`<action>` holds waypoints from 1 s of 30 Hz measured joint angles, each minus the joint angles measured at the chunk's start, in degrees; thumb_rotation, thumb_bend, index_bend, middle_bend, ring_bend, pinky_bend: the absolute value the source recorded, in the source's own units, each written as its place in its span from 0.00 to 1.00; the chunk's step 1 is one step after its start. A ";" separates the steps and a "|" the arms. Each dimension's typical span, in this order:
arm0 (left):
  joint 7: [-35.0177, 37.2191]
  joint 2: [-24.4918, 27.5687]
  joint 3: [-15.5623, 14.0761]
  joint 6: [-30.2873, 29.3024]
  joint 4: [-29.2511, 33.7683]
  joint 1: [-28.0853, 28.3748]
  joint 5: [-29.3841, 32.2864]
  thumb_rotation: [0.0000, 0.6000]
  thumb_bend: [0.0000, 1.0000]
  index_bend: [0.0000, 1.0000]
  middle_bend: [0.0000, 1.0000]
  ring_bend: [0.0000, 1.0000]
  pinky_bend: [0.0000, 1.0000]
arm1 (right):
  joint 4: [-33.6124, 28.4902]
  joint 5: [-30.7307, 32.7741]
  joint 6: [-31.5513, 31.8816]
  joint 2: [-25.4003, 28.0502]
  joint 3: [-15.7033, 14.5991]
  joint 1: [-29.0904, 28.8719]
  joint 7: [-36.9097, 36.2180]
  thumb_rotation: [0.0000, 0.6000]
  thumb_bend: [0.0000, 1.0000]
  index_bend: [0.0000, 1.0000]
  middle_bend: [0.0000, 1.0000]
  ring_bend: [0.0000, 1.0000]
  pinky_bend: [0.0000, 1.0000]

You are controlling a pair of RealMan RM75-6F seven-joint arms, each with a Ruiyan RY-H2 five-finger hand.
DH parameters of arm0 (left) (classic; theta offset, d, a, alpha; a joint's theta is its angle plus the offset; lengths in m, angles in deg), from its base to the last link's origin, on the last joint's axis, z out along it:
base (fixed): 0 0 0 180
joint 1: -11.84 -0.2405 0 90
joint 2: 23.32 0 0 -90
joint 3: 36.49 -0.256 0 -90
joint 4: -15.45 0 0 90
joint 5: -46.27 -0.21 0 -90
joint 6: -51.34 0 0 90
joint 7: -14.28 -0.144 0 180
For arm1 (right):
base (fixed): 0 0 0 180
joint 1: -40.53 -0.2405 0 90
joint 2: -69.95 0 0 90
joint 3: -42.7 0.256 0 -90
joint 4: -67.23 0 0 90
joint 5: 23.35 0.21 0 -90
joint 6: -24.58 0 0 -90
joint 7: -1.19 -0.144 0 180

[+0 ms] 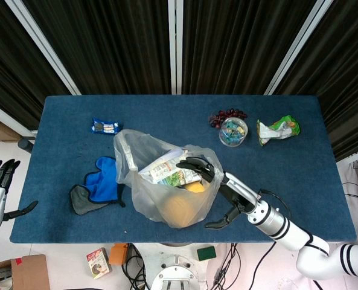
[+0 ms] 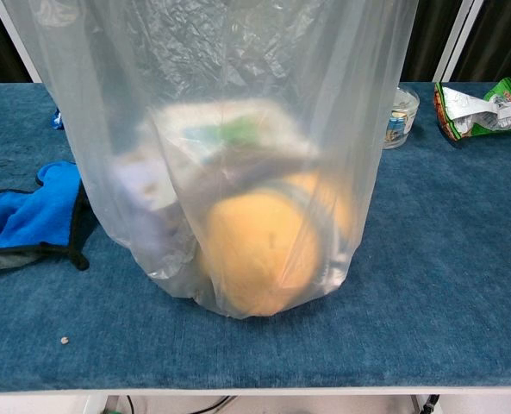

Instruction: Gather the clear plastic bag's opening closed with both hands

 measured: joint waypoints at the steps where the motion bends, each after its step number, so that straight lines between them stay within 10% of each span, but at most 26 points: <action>1: 0.09 -0.02 0.08 -0.04 -0.03 0.05 -0.02 0.72 0.09 0.09 0.10 0.03 0.20 | 0.10 0.04 -0.18 -0.09 -0.04 -0.08 0.00 0.95 0.10 0.00 0.08 0.00 0.00; 13: 2.15 1.21 2.37 -2.17 -0.26 1.00 -1.22 0.81 0.09 0.08 0.10 0.03 0.20 | 0.04 -0.31 -0.72 -0.44 -0.98 -0.19 0.78 0.95 0.10 0.00 0.08 0.00 0.00; 30: 17.36 5.49 17.25 0.14 6.12 16.98 -3.87 0.66 0.05 0.05 0.14 0.06 0.15 | -2.15 0.72 -3.10 -0.57 -0.79 -0.92 4.52 0.95 0.10 0.00 0.07 0.00 0.00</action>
